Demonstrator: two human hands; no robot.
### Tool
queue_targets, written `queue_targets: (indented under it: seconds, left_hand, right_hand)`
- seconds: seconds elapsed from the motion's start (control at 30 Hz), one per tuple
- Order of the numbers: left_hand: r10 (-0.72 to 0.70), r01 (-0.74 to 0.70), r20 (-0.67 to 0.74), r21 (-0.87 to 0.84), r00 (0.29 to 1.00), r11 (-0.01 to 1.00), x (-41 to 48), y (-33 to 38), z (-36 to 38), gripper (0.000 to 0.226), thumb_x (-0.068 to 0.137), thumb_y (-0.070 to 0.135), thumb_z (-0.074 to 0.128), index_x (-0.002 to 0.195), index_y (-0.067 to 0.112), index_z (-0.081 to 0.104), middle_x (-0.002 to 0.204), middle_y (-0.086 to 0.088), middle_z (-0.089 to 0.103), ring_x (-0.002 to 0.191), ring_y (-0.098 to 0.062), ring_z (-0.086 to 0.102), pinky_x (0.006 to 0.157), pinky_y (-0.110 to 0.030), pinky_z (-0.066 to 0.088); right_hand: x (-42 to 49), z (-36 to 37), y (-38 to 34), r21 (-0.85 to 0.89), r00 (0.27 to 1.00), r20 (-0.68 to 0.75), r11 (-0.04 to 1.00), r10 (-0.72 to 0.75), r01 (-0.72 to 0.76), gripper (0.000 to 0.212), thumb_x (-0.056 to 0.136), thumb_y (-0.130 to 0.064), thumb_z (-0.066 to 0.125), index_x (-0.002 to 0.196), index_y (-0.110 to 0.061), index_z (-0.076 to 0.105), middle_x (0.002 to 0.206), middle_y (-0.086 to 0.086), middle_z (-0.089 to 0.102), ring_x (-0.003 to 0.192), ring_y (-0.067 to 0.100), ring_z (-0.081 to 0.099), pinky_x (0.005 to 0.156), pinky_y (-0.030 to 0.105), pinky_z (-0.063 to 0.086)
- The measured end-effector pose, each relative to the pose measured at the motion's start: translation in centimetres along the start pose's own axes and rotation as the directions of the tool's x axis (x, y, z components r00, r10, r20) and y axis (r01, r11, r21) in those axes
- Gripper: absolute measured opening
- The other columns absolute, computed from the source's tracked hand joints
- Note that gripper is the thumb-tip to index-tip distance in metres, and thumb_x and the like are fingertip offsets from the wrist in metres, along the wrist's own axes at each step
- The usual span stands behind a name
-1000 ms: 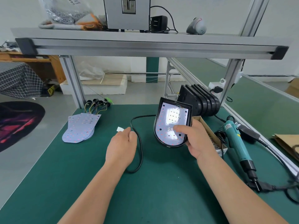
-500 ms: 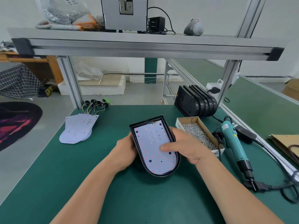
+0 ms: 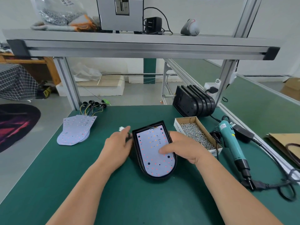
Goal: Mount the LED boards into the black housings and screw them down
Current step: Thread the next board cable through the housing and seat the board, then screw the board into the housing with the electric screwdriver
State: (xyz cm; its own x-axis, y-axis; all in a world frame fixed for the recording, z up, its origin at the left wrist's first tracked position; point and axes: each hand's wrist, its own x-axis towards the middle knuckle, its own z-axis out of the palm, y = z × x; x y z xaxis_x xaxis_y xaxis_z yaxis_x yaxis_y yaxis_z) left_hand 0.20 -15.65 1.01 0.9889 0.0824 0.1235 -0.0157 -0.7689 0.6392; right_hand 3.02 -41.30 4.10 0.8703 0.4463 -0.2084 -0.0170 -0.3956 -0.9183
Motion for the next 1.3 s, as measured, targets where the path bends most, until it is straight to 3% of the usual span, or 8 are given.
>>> queue_targets:
  seconds: [0.23, 0.47, 0.6, 0.73, 0.83, 0.97, 1.1, 1.3]
  left_hand:
    - [-0.108, 0.135, -0.174, 0.154, 0.979, 0.979, 0.2, -0.5, -0.4, 0.047, 0.102, 0.047, 0.061, 0.145, 0.027, 0.061, 0.097, -0.001, 0.056, 0.116, -0.035, 0.052, 0.092, -0.046, 0.051]
    - [0.056, -0.051, -0.134, 0.042, 0.989, 0.998, -0.1, 1.3, 1.5, 0.055, 0.108, 0.041, 0.055, 0.158, 0.02, 0.047, 0.157, 0.001, 0.047, 0.145, -0.028, 0.033, 0.118, -0.043, 0.029]
    - [0.034, -0.035, -0.017, -0.115, 0.999, 0.993, -0.3, 1.5, 1.9, 0.052, 0.108, 0.039, 0.055, 0.156, 0.021, 0.049, 0.155, 0.004, 0.054, 0.148, -0.021, 0.042, 0.121, -0.041, 0.031]
    - [-0.001, -0.002, -0.014, -0.216, 1.0, 0.976, -0.7, 1.3, 1.4, 0.053, 0.103, 0.041, 0.061, 0.154, 0.031, 0.051, 0.156, 0.015, 0.05, 0.149, -0.015, 0.04, 0.124, -0.044, 0.033]
    - [0.011, -0.012, -0.007, -0.237, 1.0, 0.971, -0.8, 1.2, 1.4, 0.054, 0.1, 0.039, 0.065, 0.152, 0.034, 0.053, 0.153, 0.018, 0.051, 0.149, -0.015, 0.038, 0.124, -0.046, 0.033]
    - [0.035, -0.03, 0.015, -0.25, 0.999, 0.968, -0.9, 1.1, 1.3, 0.059, 0.097, 0.035, 0.07, 0.154, 0.032, 0.051, 0.153, 0.017, 0.05, 0.149, -0.013, 0.038, 0.126, -0.046, 0.03]
    - [0.037, -0.03, 0.021, -0.278, 0.999, 0.96, -0.9, 1.2, 1.4, 0.063, 0.097, 0.034, 0.071, 0.156, 0.032, 0.049, 0.151, 0.02, 0.05, 0.145, -0.007, 0.04, 0.124, -0.042, 0.032]
    - [0.043, -0.037, 0.01, -0.351, 0.999, 0.936, -0.8, 0.8, 1.5, 0.068, 0.088, 0.053, 0.069, 0.151, 0.037, 0.051, 0.143, 0.029, 0.053, 0.137, 0.007, 0.046, 0.117, -0.031, 0.038]
  right_hand:
    - [0.1, 0.9, -0.3, -0.052, 0.996, -0.091, 0.999, 0.006, -0.011, 0.035, 0.071, -0.014, 0.073, 0.105, -0.022, 0.071, 0.104, -0.008, 0.08, 0.1, 0.017, 0.076, 0.096, 0.044, 0.059]
    - [-0.2, 1.2, -0.5, -0.106, 0.992, -0.116, 0.993, 0.038, -0.051, 0.063, 0.067, -0.026, 0.076, 0.126, -0.017, 0.059, 0.121, 0.003, 0.072, 0.111, 0.023, 0.071, 0.1, 0.057, 0.056]
    - [-0.3, 0.9, -0.7, -0.21, 0.994, -0.105, 0.977, 0.026, -0.048, 0.053, 0.075, -0.027, 0.08, 0.124, -0.022, 0.059, 0.118, -0.002, 0.073, 0.108, 0.018, 0.071, 0.095, 0.055, 0.058]
    - [-0.9, 0.4, -1.1, -0.423, 0.985, -0.167, 0.906, -0.053, -0.023, 0.052, 0.08, -0.053, 0.074, 0.119, -0.024, 0.056, 0.115, -0.01, 0.066, 0.108, 0.013, 0.065, 0.098, 0.044, 0.054]
    - [-2.4, -0.9, -1.8, -0.505, 0.95, -0.278, 0.863, -0.144, -0.017, 0.069, 0.086, -0.067, 0.064, 0.14, -0.026, 0.054, 0.13, -0.016, 0.057, 0.118, 0.006, 0.059, 0.104, 0.036, 0.045]
    - [-5.6, -4.5, -1.4, -0.444, 0.831, -0.495, 0.896, -0.252, 0.007, 0.038, 0.08, -0.067, 0.057, 0.107, -0.042, 0.068, 0.101, -0.035, 0.065, 0.09, -0.012, 0.062, 0.081, 0.029, 0.051]
    - [-8.5, -9.3, 1.2, -0.57, 0.743, -0.611, 0.804, -0.275, -0.17, 0.031, 0.089, -0.06, 0.056, 0.11, -0.041, 0.067, 0.099, -0.019, 0.066, 0.085, 0.0, 0.063, 0.076, 0.033, 0.049]
    - [-11.6, -13.1, 6.9, -0.524, 0.734, -0.679, 0.696, 0.007, -0.491, 0.064, 0.091, -0.065, 0.061, 0.137, -0.022, 0.055, 0.124, 0.0, 0.054, 0.106, 0.023, 0.062, 0.091, 0.043, 0.051]
